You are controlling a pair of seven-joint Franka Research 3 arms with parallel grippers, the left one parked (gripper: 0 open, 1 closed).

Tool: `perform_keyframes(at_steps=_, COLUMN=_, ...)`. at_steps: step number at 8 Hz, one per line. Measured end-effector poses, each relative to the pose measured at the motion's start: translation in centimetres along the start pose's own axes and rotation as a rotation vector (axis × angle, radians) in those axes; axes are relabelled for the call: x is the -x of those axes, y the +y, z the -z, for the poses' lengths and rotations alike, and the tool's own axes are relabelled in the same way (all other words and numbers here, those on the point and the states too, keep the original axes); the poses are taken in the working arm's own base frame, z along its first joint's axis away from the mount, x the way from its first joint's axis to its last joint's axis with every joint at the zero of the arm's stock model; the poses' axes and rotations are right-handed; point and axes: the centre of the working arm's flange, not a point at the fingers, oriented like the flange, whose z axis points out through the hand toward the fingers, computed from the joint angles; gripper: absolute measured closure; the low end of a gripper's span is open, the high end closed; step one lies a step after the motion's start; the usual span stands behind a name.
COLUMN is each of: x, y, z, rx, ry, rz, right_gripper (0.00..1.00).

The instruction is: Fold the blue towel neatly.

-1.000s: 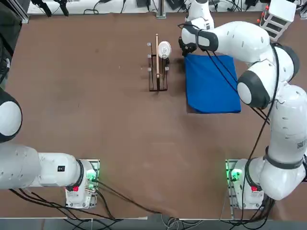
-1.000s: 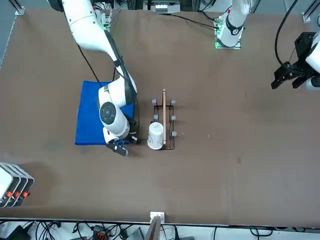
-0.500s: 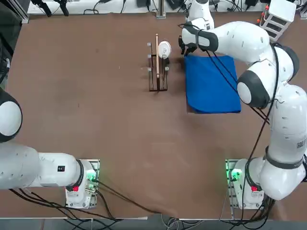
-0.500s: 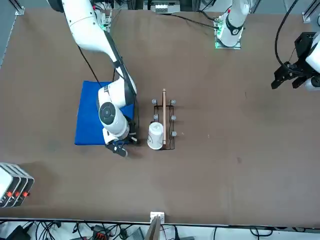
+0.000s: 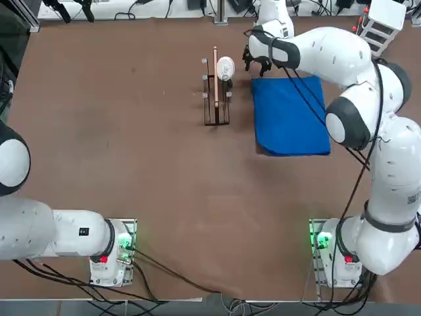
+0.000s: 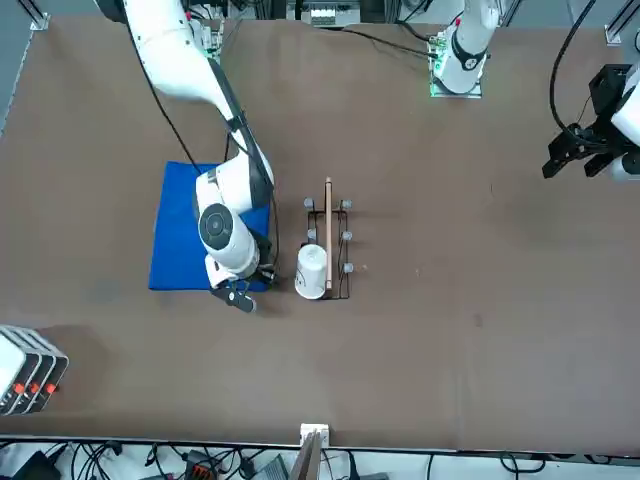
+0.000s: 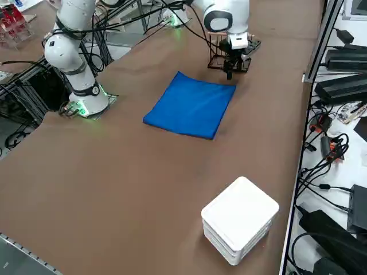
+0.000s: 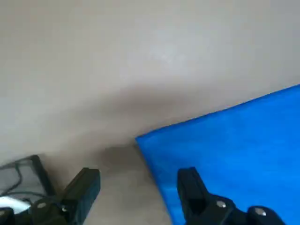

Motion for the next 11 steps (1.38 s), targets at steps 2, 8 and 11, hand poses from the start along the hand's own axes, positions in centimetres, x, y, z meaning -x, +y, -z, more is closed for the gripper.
perform_keyframes(at_steps=2, x=-0.9, y=1.4, z=6.9, rx=0.061, ry=0.016, rz=0.112, right_gripper=0.00)
perform_keyframes(at_steps=8, x=-6.8, y=19.8, z=25.2, rx=0.071, ry=-0.022, rz=0.349, right_gripper=0.00)
perform_keyframes(at_steps=11, x=-7.1, y=26.8, z=30.6, rx=0.058, ry=-0.001, rz=0.343, right_gripper=0.00)
